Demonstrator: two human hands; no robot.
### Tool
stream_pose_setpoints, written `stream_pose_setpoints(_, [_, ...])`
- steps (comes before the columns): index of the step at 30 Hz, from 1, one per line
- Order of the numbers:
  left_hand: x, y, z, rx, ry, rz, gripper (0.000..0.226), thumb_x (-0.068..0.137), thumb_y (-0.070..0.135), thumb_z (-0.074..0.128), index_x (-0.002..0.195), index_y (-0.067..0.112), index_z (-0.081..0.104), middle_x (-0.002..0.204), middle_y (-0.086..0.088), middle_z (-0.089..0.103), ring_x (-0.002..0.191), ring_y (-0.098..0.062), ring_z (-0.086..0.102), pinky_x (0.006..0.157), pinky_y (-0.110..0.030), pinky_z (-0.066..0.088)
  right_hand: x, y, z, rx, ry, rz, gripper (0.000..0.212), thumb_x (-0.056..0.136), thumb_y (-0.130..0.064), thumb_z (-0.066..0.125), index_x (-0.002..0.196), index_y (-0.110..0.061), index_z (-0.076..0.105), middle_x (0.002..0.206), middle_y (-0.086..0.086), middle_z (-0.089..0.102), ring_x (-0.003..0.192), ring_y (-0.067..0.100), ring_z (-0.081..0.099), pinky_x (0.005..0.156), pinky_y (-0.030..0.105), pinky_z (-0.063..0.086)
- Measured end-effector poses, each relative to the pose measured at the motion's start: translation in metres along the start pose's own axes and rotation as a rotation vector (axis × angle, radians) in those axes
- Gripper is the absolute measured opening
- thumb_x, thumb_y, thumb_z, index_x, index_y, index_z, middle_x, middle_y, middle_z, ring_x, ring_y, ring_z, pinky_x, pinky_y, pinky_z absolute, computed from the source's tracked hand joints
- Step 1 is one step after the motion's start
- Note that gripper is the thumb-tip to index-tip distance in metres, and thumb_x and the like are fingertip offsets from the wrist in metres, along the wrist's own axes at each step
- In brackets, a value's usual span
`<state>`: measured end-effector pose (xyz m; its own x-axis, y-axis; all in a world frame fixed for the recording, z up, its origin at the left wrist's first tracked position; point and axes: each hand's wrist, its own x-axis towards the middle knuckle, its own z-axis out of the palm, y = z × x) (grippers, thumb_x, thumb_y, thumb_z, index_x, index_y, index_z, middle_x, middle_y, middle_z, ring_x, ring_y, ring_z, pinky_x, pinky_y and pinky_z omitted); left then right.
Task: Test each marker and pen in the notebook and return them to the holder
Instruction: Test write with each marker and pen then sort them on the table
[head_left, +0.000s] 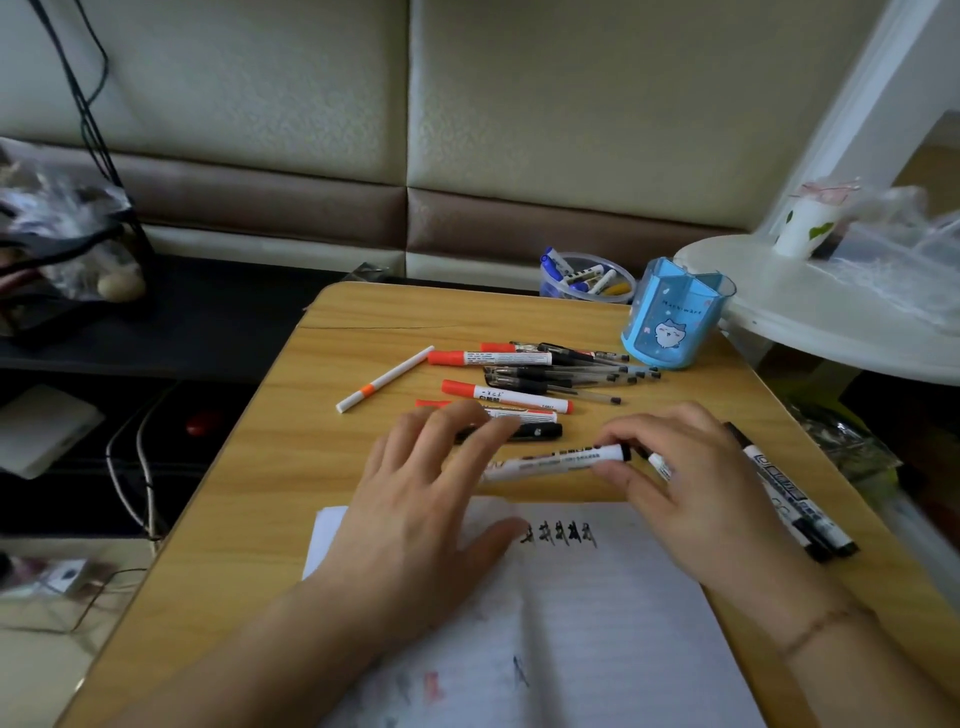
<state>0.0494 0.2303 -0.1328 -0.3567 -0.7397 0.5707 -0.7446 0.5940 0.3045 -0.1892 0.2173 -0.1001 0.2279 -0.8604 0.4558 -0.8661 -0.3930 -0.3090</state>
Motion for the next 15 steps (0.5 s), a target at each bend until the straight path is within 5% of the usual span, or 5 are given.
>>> stream_pose_setpoints(2, [0.001, 0.000, -0.001, -0.008, 0.037, -0.003, 0.049, 0.093, 0.050, 0.051, 0.131, 0.020, 0.053, 0.126, 0.002, 0.055, 0.112, -0.025, 0.052, 0.091, -0.042, 0.047, -0.011, -0.009, -0.007, 0.303, 0.024, 0.056, 0.012, 0.084, -0.049, 0.063, 0.093, -0.043, 0.066, 0.092, -0.014, 0.062, 0.090, 0.007, 0.056, 0.071, 0.013, 0.043])
stream_pose_setpoints(7, [-0.001, 0.002, -0.002, -0.032, 0.035, 0.080, 0.038, 0.102, 0.044, 0.036, 0.099, 0.018, 0.063, 0.087, 0.004, 0.060, 0.077, -0.022, 0.054, 0.063, -0.038, 0.045, -0.027, -0.036, -0.008, 1.053, 0.081, 0.157, 0.039, 0.068, -0.063, 0.074, 0.089, -0.030, 0.071, 0.078, 0.000, 0.068, 0.073, 0.015, 0.064, 0.068, 0.025, 0.053])
stream_pose_setpoints(11, [-0.001, 0.009, -0.008, -0.096, -0.116, 0.211, 0.036, 0.102, 0.038, 0.034, 0.098, 0.015, 0.062, 0.086, 0.002, 0.058, 0.074, -0.022, 0.054, 0.062, -0.035, 0.045, -0.033, -0.053, 0.009, 1.068, -0.151, 0.202, 0.040, 0.064, -0.064, 0.076, 0.082, -0.030, 0.068, 0.068, 0.003, 0.066, 0.062, 0.016, 0.060, 0.057, 0.028, 0.047])
stream_pose_setpoints(15, [-0.005, 0.011, -0.012, -0.096, -0.299, 0.225, 0.020, 0.092, 0.037, 0.043, 0.086, 0.022, 0.055, 0.069, 0.006, 0.057, 0.057, -0.021, 0.053, 0.047, -0.031, 0.040, -0.038, -0.052, 0.019, 1.055, -0.209, 0.221, 0.019, 0.076, -0.038, 0.070, 0.075, -0.020, 0.066, 0.064, 0.007, 0.066, 0.060, 0.015, 0.061, 0.056, 0.022, 0.046])
